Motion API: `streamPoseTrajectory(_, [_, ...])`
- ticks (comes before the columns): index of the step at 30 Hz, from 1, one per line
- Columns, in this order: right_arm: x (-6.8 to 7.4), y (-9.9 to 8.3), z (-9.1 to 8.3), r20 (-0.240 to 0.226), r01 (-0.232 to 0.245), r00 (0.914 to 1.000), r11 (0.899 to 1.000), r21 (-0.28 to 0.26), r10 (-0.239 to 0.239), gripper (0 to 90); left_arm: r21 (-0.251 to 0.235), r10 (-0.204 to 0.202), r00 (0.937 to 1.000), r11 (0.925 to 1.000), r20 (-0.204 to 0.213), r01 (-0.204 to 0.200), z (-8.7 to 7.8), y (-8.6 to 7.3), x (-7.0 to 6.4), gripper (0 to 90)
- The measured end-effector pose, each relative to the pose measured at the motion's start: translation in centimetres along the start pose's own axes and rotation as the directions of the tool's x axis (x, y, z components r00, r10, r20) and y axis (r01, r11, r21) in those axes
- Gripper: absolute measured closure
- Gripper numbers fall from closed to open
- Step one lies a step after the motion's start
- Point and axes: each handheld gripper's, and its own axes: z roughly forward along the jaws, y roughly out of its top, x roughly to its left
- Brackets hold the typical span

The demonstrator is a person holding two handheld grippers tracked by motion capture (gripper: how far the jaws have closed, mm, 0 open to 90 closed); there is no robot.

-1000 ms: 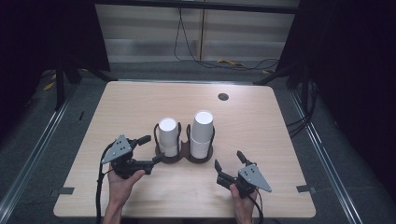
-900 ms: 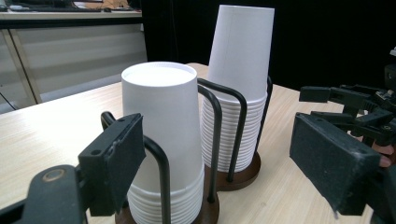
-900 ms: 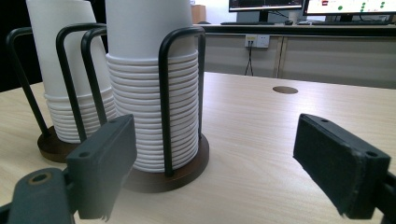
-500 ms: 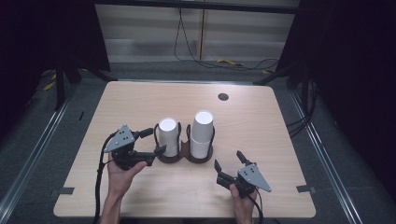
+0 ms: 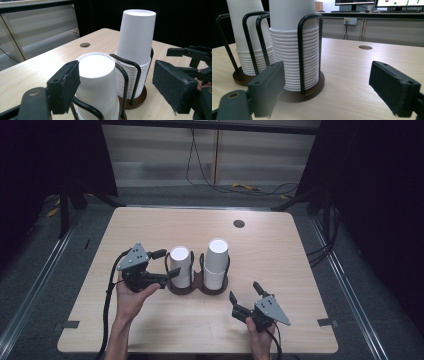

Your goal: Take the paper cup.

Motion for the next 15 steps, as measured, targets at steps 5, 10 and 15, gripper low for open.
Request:
streamPoseTrajectory(5, [0.0, 0.0, 0.0, 0.002, 0.001, 1.0, 1.0, -0.001, -0.001, 13.3, 0.033, 0.005, 1.0, 0.9995, 0.003, -0.005, 0.4, 0.7, 0.4, 22.0])
streamPoseTrajectory(10, [0.0, 0.0, 0.1, 0.001, -0.001, 1.0, 1.0, 0.001, 0.001, 13.3, 0.094, 0.019, 0.9997, 0.9954, 0.013, -0.021, 1.1, 1.6, 0.8, 21.9])
streamPoseTrajectory(15, [0.0, 0.0, 0.1, 0.003, 0.0, 1.0, 1.0, 0.002, 0.0, 13.3, 0.124, 0.024, 0.9996, 0.992, 0.011, -0.025, 1.7, 2.2, 1.3, 21.9])
